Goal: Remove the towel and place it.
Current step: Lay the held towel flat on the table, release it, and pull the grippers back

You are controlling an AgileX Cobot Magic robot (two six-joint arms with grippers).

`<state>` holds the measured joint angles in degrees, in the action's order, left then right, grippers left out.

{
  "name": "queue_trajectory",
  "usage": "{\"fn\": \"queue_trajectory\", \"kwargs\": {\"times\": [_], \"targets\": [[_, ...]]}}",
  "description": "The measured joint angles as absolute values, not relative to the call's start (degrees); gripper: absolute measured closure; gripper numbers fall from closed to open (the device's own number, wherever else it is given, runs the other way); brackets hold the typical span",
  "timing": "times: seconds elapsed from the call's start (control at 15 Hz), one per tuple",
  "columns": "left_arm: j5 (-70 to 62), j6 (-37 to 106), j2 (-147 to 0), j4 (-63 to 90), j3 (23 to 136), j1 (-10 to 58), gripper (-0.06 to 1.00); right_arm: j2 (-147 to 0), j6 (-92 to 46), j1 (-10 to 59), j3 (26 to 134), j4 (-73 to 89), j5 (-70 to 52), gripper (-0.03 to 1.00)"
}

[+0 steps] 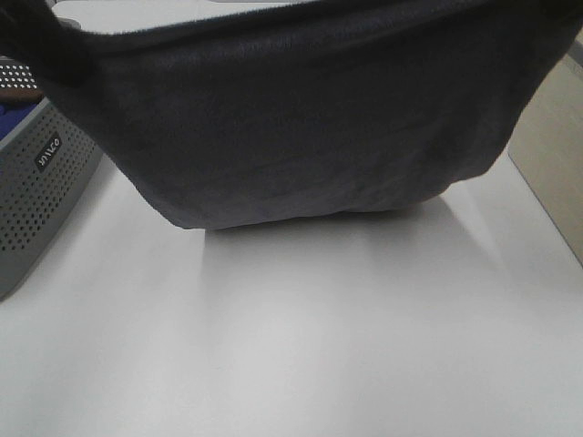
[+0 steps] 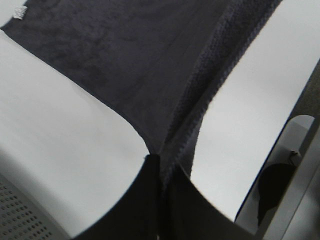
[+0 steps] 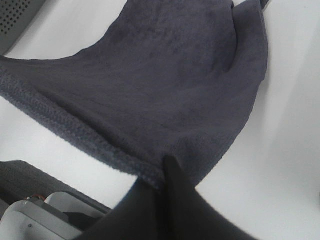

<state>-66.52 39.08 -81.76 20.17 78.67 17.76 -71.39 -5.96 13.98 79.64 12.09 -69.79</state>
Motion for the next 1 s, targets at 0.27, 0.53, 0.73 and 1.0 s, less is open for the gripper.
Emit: {"fn": "queue_trajectory", "kwargs": {"times": [0.27, 0.53, 0.73, 1.0], "targets": [[-66.63, 39.08, -78.55, 22.52, 70.36, 19.48, 0.94, -69.79, -4.64, 13.98, 71.91, 12.15, -69.56, 0.96], [-65.83, 33.06, -76.55, 21.89, 61.59, 25.44, 0.94, -69.33, -2.58, 13.92, 65.32, 12.03, -69.61, 0.96], [-65.66, 27.33, -76.55, 20.80, 56.84, 30.71, 0.94, -67.49, -1.49, 13.92, 58.61, 12.95, -69.56, 0.96], [-65.60, 15.47, -76.49, 21.26, 53.57, 32.43, 0.94, -63.14, 0.00, 13.87, 50.94, 15.24, -69.50, 0.96]]}}
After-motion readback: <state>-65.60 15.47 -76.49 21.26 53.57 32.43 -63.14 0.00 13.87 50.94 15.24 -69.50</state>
